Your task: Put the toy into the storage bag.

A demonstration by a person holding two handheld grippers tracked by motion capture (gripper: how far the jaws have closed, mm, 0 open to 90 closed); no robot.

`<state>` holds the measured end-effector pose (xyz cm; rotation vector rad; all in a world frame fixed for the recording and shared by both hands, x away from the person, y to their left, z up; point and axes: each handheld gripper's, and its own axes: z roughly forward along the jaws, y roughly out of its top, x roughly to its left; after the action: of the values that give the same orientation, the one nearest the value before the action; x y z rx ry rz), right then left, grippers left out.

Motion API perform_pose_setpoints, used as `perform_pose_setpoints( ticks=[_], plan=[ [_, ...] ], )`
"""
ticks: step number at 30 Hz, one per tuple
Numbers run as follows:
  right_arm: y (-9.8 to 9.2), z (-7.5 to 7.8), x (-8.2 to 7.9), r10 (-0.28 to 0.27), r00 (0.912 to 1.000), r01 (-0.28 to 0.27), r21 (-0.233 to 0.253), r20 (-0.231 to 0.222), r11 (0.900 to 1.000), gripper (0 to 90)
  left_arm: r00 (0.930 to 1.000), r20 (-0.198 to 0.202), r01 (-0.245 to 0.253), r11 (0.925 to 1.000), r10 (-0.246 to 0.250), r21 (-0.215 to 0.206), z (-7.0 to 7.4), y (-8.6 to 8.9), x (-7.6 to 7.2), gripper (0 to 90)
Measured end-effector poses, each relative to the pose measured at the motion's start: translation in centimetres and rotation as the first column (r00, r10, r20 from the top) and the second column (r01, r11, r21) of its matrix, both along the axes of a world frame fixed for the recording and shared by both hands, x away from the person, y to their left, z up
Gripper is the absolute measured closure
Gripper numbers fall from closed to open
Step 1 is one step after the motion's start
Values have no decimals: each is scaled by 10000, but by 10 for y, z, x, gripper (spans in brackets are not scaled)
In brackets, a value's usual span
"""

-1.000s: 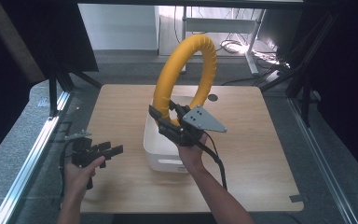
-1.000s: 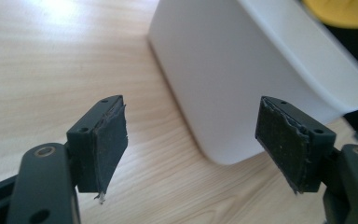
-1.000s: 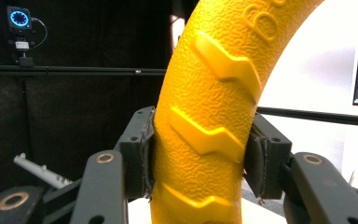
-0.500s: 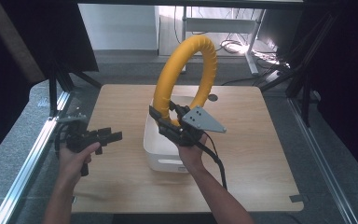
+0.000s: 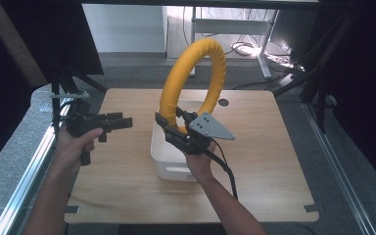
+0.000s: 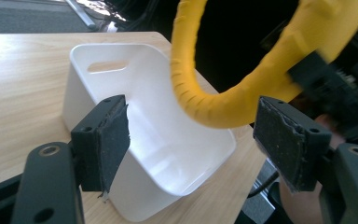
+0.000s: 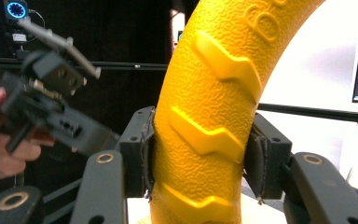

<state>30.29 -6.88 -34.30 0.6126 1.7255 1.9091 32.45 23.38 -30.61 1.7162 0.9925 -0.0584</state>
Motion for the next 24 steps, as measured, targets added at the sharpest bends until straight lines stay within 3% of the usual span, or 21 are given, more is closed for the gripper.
perform_pose_setpoints(
  ticks=[5,6,9,10,11,18,19,24],
  plan=[
    [1,-1,-1,-20,10000,20,-14,-80,10000,502,9999,-70,138,9999,-138,18,21,-6,6,282],
    [4,-2,-1,-389,9992,389,153,12,9991,502,9999,-70,138,9999,-138,18,21,-6,6,283],
    [4,-2,0,-446,9990,445,75,71,9990,502,9997,104,221,9997,-223,131,35,-11,7,283],
    [4,-2,0,-446,9990,445,75,71,9990,502,9997,104,221,9997,-223,131,35,-11,7,284],
    [3,-3,0,-47,10000,47,-97,-2,9999,501,9994,162,305,9993,-308,193,41,-14,7,284],
    [5,-4,1,-38,10000,37,-84,-72,10000,502,9984,96,554,9985,-554,23,51,-18,14,283],
    [8,-5,0,-419,9991,419,170,-1,9990,502,9985,79,542,9985,-542,-28,52,-18,16,283],
    [7,-5,1,-407,9992,407,15,39,9992,502,9979,109,642,9979,-641,-83,58,-22,19,283]
  ],
)
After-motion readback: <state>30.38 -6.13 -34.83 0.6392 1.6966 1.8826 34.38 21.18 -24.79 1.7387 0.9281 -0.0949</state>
